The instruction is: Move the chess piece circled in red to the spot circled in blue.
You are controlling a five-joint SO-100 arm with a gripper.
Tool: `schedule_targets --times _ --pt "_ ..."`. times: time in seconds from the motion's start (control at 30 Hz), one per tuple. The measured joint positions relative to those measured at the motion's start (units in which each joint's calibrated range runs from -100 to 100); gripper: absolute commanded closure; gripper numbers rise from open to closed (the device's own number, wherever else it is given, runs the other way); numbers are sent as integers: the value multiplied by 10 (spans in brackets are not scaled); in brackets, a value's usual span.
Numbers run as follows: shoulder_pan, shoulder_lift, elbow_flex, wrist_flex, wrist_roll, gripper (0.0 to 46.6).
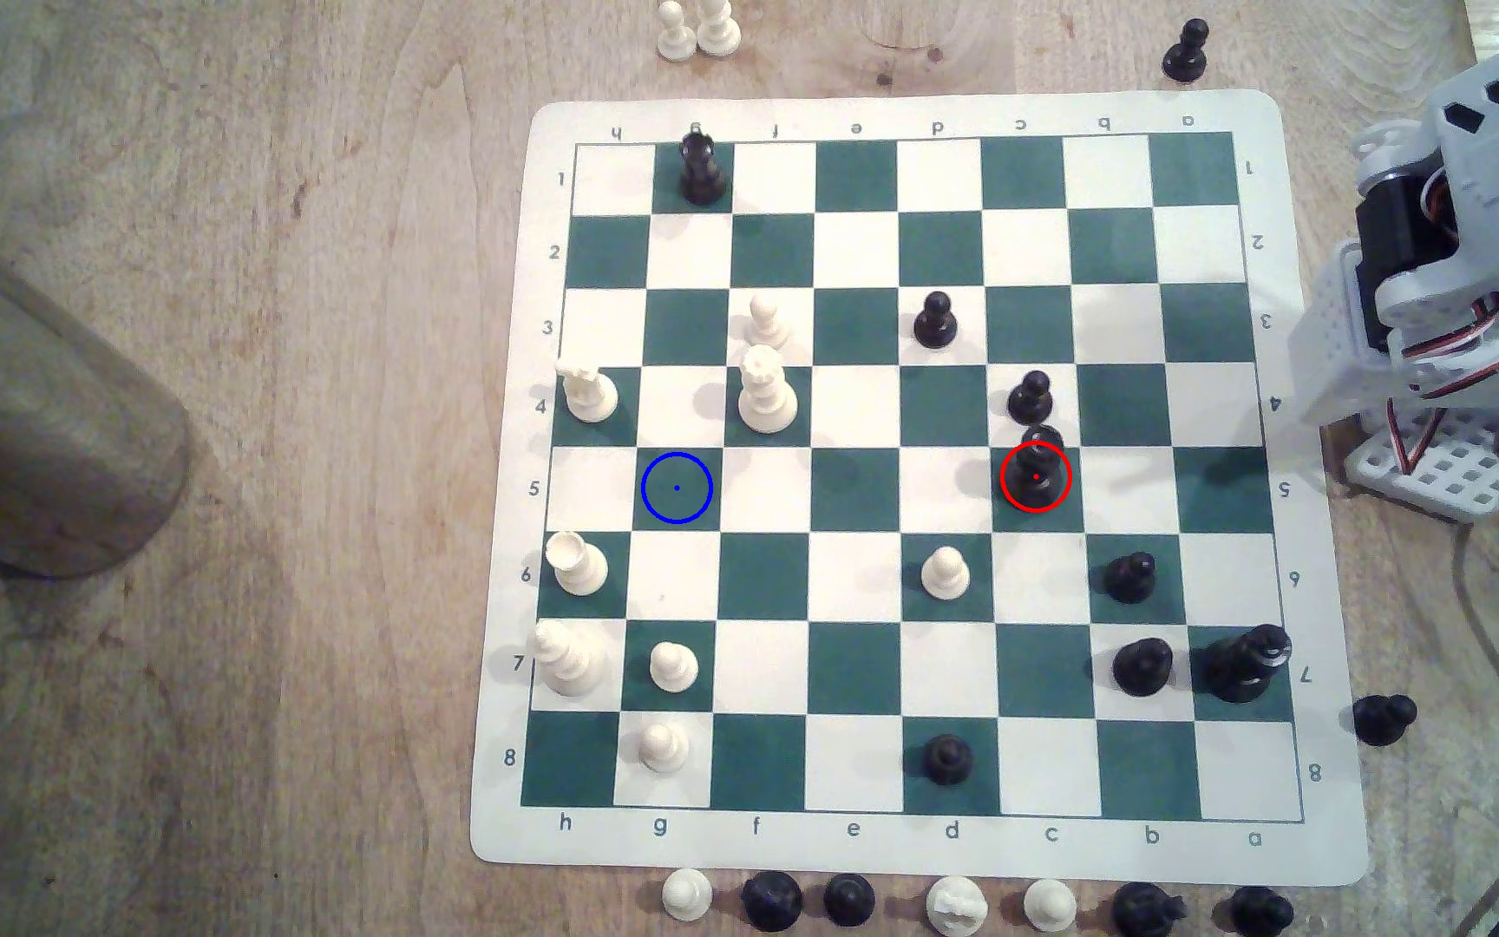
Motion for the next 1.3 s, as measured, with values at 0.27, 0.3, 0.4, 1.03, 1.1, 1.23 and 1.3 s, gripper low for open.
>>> schedule_targets --times 0.27,0.3,0.4,1.03,1.1,1.23,1.3 --pt "-13 0 0 108 0 464" --pt "-15 0 -4 131 0 464" --pt "-22 1 -42 262 0 464" --pt "31 3 -495 1353 -55 451" --pt "57 3 -531 1480 -58 438" --pt "61 3 -530 1606 -57 413" --pt "55 3 -522 1627 -57 420"
